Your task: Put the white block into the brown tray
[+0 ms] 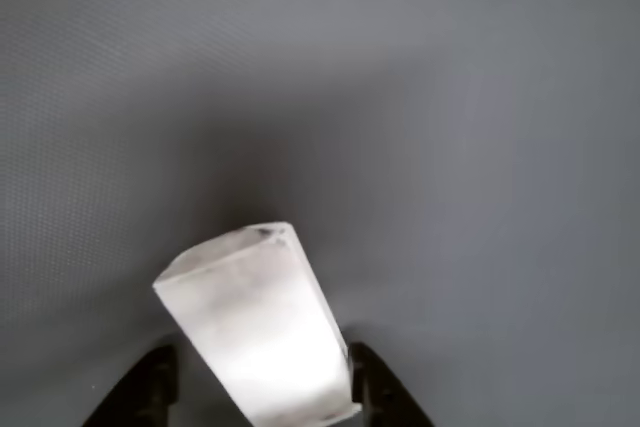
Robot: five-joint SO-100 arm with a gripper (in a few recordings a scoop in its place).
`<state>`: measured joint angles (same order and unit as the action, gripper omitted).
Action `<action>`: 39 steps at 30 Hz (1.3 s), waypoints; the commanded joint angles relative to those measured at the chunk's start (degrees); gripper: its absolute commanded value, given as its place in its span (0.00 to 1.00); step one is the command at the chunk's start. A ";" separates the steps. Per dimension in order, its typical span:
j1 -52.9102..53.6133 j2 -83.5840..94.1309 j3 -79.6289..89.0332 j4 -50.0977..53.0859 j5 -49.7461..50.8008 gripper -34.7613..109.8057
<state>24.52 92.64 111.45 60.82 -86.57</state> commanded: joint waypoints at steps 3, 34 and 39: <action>-0.35 0.09 0.26 0.00 -19.78 0.49; -1.14 6.06 0.88 1.05 -17.40 0.36; -0.70 10.46 1.32 3.52 -16.35 0.33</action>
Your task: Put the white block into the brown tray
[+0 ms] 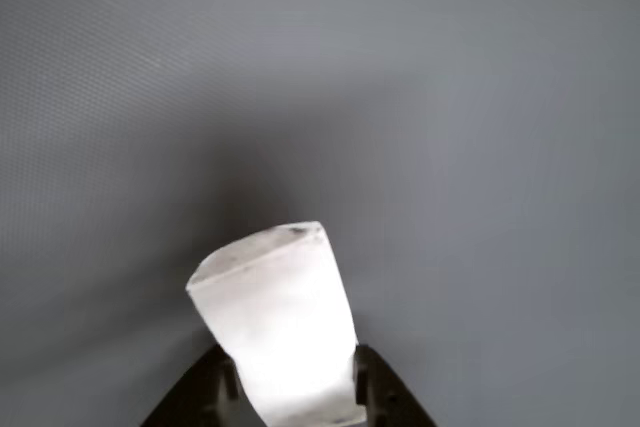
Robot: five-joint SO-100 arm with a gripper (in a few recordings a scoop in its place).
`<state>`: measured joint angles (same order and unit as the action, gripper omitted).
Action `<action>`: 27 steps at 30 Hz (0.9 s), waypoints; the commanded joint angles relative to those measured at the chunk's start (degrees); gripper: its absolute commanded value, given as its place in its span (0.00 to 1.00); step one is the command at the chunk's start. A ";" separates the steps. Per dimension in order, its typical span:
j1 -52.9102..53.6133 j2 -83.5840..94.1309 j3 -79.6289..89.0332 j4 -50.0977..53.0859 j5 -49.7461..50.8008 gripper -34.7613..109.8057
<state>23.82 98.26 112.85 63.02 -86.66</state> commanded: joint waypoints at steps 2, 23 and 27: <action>0.00 6.86 1.14 1.32 -15.47 0.32; 14.77 12.48 -11.07 9.93 18.02 0.28; 22.15 9.58 -16.52 16.17 36.65 0.24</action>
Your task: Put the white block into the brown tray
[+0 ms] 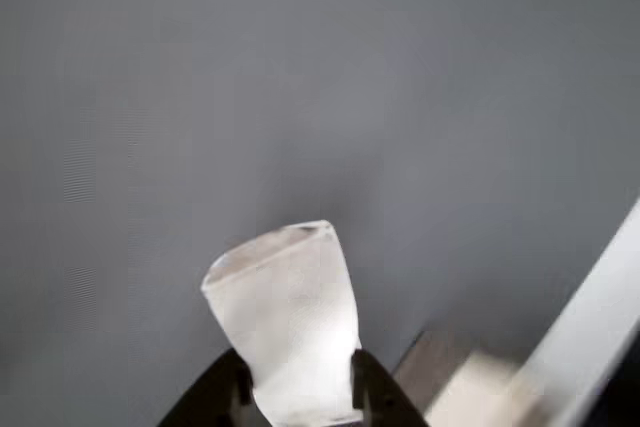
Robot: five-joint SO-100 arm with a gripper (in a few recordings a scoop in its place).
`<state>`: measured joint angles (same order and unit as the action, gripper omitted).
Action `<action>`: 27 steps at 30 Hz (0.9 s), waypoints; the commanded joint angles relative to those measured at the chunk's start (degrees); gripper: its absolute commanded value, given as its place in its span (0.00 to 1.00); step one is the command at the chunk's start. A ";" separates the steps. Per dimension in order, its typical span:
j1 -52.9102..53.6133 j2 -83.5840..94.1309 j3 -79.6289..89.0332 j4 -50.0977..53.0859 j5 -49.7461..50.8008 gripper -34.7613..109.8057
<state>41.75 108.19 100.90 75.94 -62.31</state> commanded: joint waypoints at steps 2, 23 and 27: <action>7.29 -1.23 -6.42 4.22 15.73 0.24; 26.72 -26.98 -35.16 7.21 21.53 0.24; 29.62 -31.73 -41.04 8.44 19.86 0.24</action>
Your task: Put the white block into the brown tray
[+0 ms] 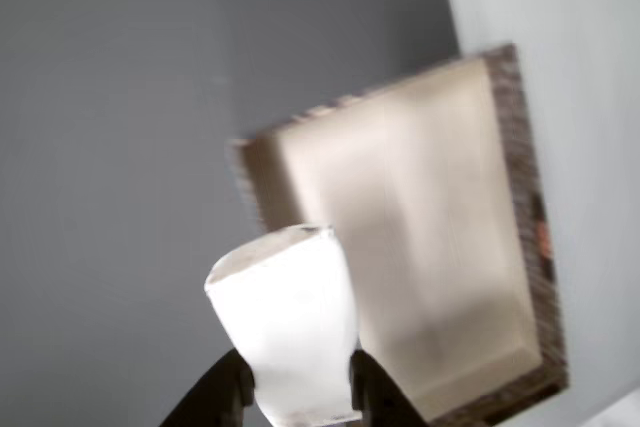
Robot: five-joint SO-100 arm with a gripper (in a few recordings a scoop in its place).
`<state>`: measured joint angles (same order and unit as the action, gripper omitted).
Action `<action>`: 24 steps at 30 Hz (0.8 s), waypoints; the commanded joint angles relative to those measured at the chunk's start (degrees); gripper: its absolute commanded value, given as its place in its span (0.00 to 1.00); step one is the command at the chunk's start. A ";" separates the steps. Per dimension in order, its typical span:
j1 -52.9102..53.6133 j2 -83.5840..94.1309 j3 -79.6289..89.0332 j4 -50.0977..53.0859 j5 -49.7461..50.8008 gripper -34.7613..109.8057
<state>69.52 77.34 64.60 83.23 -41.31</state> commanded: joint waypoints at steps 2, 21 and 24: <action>3.43 -2.72 -6.59 3.08 -6.15 0.24; 8.88 -19.60 -27.42 13.45 -12.22 0.24; 9.14 -22.15 -30.59 13.45 -12.22 0.24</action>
<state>78.31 55.55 37.88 96.33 -53.00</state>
